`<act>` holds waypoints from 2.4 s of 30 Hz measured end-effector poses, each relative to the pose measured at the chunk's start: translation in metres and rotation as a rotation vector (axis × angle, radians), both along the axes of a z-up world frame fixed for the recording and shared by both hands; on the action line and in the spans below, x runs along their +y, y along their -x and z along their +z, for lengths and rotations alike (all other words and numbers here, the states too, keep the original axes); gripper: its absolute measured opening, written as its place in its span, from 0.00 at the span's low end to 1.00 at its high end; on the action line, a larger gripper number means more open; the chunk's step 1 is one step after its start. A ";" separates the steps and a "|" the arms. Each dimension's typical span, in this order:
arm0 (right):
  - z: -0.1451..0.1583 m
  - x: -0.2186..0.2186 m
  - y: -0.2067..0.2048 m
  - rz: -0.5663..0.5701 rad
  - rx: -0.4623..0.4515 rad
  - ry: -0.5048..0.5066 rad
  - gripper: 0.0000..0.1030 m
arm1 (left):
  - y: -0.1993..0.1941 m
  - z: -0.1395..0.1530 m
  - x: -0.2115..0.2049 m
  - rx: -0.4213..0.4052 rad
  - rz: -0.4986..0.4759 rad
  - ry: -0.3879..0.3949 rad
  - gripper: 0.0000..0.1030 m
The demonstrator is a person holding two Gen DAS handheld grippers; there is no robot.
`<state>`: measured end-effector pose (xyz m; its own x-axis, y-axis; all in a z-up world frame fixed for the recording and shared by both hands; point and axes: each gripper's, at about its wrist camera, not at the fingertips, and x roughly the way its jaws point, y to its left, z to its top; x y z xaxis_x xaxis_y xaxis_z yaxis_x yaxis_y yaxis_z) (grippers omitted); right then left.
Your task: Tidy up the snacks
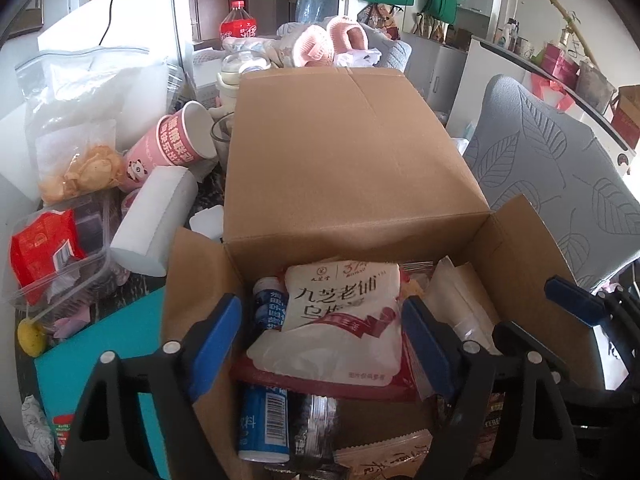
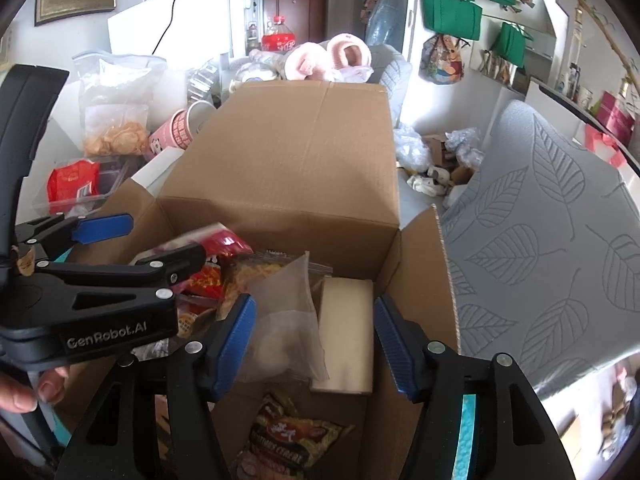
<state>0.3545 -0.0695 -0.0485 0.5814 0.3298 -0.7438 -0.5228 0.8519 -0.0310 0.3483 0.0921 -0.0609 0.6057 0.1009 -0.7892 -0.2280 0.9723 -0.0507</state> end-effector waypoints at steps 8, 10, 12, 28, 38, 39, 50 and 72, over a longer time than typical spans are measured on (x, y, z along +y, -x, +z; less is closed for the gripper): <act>0.023 -0.017 0.022 0.004 -0.005 -0.036 0.60 | 0.020 0.032 -0.008 -0.035 0.001 -0.031 0.80; 0.032 -0.021 0.029 0.004 -0.020 -0.047 0.60 | 0.028 0.043 -0.012 -0.055 0.004 -0.036 0.80; 0.042 -0.024 0.036 0.000 -0.043 -0.051 0.60 | 0.036 0.056 -0.015 -0.075 0.002 -0.037 0.80; 0.127 -0.052 0.114 0.008 -0.235 -0.122 0.62 | 0.130 0.154 -0.045 -0.277 0.011 -0.129 0.80; 0.161 -0.073 0.161 -0.018 -0.329 -0.176 0.66 | 0.187 0.183 -0.062 -0.370 -0.019 -0.163 0.80; 0.163 -0.075 0.167 -0.020 -0.338 -0.178 0.66 | 0.193 0.183 -0.063 -0.378 -0.020 -0.165 0.80; 0.167 -0.088 0.228 -0.038 -0.421 -0.203 0.70 | 0.261 0.177 -0.073 -0.446 -0.024 -0.214 0.80; 0.106 -0.103 0.290 -0.145 -0.319 -0.189 0.72 | 0.305 0.113 -0.081 -0.388 -0.165 -0.149 0.80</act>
